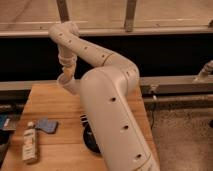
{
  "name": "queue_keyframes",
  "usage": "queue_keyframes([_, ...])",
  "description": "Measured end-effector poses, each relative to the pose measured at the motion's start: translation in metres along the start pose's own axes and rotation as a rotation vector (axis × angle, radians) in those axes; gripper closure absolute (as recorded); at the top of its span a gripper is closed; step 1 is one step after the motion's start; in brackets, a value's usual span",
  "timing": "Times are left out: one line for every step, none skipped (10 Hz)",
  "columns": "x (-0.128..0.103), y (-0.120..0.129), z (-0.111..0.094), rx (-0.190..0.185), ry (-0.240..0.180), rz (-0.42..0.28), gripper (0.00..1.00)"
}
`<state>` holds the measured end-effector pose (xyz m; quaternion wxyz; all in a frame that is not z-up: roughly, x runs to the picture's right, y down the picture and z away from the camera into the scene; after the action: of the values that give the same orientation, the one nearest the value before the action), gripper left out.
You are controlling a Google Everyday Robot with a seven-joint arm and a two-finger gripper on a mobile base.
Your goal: Place the ceramic cup in the ceramic bowl
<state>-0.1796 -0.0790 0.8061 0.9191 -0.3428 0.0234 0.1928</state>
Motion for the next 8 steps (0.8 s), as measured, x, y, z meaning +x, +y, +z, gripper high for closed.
queue_keyframes([0.011,0.004,-0.007,0.006,0.006,0.02,1.0])
queue_keyframes([0.02,0.009,-0.013,0.013,0.008,0.041,1.0])
queue_keyframes([0.041,0.015,-0.023,0.028,0.014,0.086,1.0])
queue_keyframes([0.059,0.023,-0.03,0.036,0.015,0.126,1.0])
queue_keyframes([0.073,0.03,-0.033,0.041,0.017,0.16,1.0])
queue_keyframes([0.091,0.045,-0.035,0.043,0.014,0.209,1.0])
queue_keyframes([0.102,0.059,-0.034,0.038,0.014,0.242,1.0])
queue_keyframes([0.111,0.076,-0.032,0.03,0.008,0.275,1.0])
